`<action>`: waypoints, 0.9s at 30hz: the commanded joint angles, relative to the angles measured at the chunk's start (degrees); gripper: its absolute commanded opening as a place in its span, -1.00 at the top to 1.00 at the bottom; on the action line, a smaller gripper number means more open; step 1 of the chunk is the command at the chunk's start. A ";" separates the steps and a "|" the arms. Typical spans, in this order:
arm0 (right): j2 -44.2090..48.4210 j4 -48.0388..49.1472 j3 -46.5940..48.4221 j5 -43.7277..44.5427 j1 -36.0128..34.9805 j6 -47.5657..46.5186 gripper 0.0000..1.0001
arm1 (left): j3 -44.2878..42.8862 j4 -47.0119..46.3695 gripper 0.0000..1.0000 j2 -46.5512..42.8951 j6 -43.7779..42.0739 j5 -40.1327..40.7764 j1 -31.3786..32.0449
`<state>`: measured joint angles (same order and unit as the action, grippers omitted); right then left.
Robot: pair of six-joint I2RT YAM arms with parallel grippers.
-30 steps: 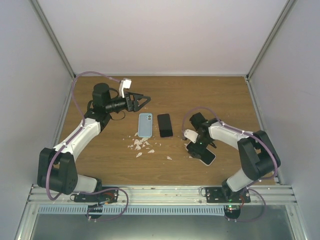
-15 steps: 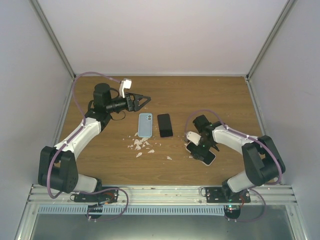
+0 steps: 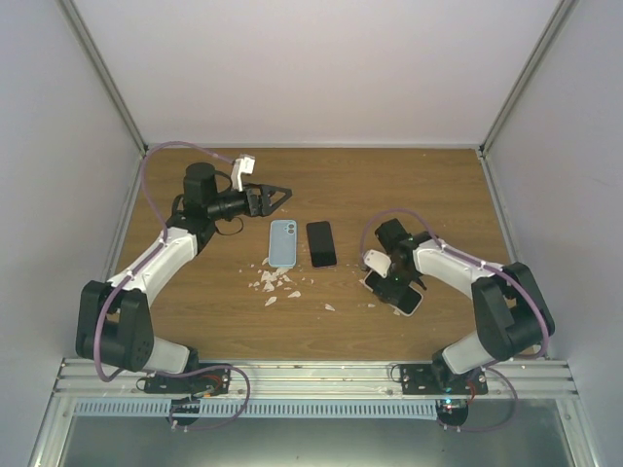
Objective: Take the phone out of the phone case
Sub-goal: Pick up the phone at the center of the board.
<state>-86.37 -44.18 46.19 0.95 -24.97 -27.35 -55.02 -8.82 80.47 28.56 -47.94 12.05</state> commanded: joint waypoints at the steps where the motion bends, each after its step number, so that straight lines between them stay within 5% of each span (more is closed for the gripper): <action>1: 1.65 0.06 4.48 0.36 0.45 1.94 -0.36 | 0.29 -0.61 -0.98 1.05 -1.20 0.73 -0.41; 9: 4.24 1.65 12.05 -0.69 0.44 5.04 -0.35 | 3.60 -1.44 -0.87 3.29 1.47 1.36 0.52; 27: 8.92 1.70 24.65 -7.89 -1.14 10.99 -0.31 | -6.10 3.98 -0.73 9.94 -2.12 2.12 16.04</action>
<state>-79.24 -42.96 68.66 -4.40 -25.41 -18.52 -58.67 -3.81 89.67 26.83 -46.06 26.46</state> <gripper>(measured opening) 0.805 0.864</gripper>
